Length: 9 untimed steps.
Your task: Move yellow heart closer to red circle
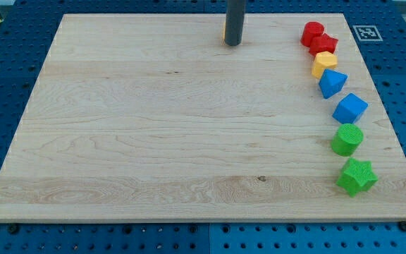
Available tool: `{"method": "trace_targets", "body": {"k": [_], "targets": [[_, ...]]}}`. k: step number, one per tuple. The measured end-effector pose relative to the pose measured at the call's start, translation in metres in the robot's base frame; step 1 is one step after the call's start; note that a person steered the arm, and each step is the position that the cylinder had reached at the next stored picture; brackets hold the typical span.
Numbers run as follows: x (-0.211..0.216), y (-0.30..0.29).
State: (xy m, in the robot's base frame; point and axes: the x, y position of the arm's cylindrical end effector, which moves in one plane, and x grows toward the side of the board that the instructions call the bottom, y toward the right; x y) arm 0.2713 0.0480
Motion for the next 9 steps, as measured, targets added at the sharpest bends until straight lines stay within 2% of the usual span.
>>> {"method": "trace_targets", "body": {"k": [3, 5, 7, 9], "targets": [[-0.022, -0.052], [-0.048, -0.013], [-0.048, 0.03], [-0.03, 0.035]]}}
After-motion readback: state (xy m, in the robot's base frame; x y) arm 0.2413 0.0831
